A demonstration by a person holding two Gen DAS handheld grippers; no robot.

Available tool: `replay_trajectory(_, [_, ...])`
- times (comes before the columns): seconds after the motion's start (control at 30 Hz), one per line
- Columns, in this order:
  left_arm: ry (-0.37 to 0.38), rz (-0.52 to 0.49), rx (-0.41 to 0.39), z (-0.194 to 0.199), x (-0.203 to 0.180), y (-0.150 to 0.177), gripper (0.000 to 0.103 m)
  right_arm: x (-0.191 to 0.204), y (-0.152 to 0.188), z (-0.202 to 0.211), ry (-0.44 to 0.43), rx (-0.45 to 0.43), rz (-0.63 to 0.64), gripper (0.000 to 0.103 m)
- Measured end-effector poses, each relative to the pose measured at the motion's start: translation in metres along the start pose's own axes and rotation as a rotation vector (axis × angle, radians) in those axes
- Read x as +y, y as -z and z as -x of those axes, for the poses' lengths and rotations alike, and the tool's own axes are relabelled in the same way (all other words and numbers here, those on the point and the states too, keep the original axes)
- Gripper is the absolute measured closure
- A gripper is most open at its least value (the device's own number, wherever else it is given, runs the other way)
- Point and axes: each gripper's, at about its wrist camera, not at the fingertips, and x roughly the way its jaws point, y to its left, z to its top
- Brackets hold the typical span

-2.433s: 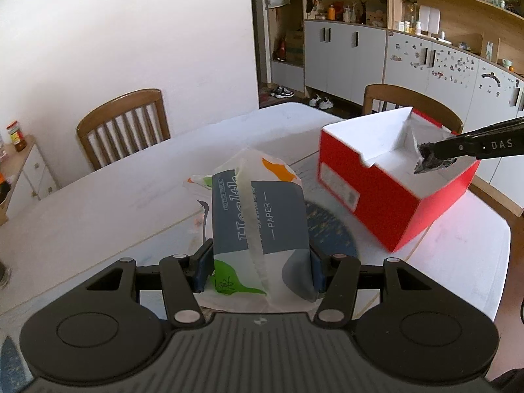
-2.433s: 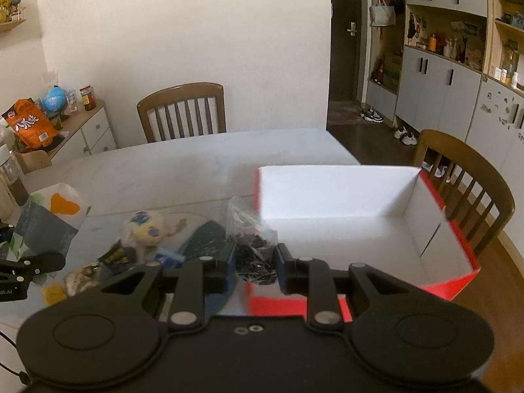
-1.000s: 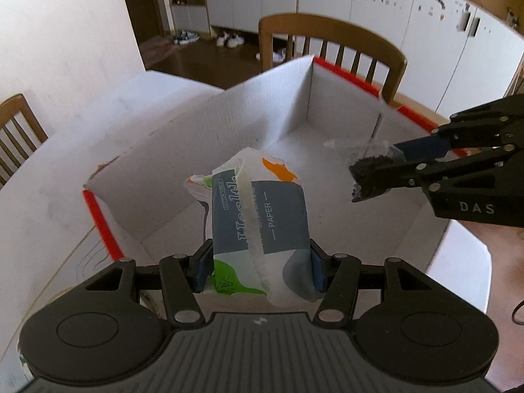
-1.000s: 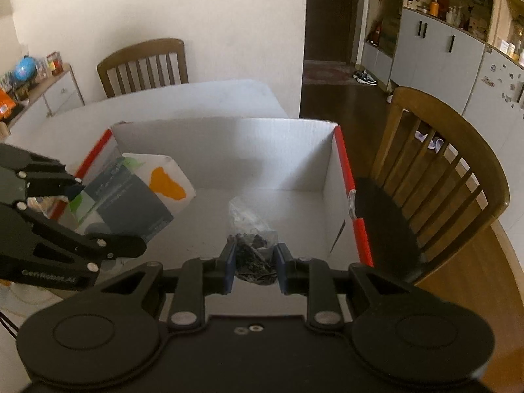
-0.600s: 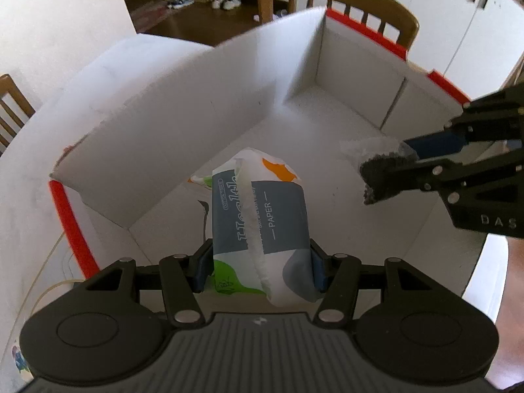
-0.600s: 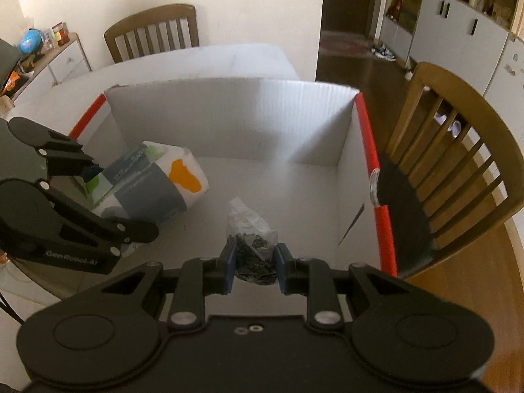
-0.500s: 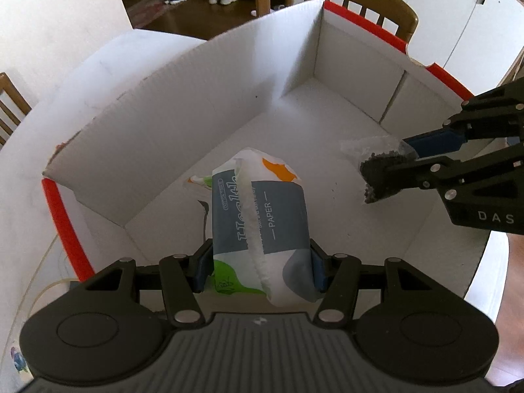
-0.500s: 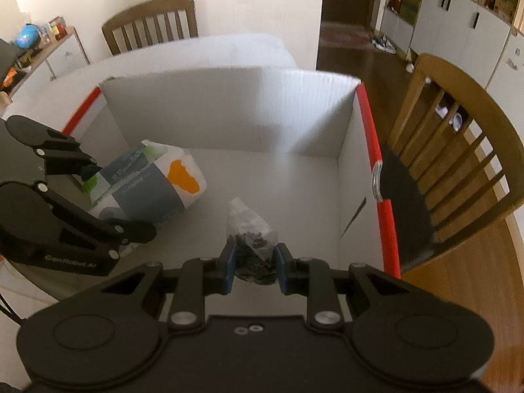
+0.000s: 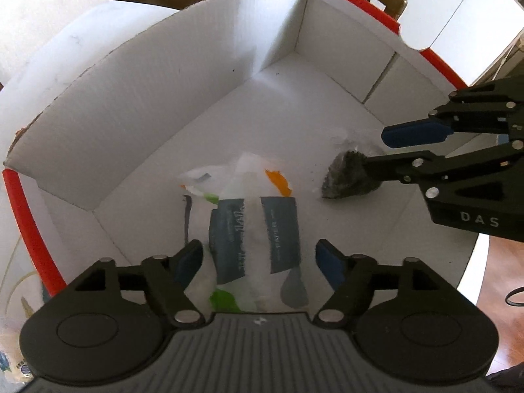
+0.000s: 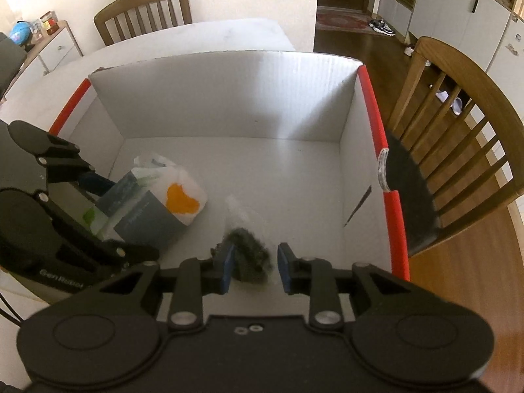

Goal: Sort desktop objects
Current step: 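Carry the tissue pack and seaweed bag with both tools into the red shoebox, then open the left tool to drop the tissue pack while the right tool releases the seaweed bag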

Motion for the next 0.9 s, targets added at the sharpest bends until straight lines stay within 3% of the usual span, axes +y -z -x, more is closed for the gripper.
replay_trajectory(0.33, [0.018, 0.01, -0.055, 0.019, -0.002, 0.004, 0.019, 0.0, 0.003, 0.016, 0.007, -0.043, -0.004, 0.064])
replay_trajectory(0.6, [0.005, 0.036, -0.127, 0.036, -0.013, 0.009, 0.012, -0.001, 0.002, 0.037, 0.0, -0.107, -0.005, 0.037])
replay_trajectory(0.7, [-0.018, 0.058, -0.165, 0.039, -0.013, 0.012, 0.003, -0.002, 0.003, 0.045, -0.006, -0.126, -0.005, 0.036])
replay_trajectory(0.9, [-0.054, 0.102, -0.249, 0.062, -0.01, 0.03, 0.002, 0.0, 0.009, 0.057, -0.016, -0.16, -0.014, 0.025])
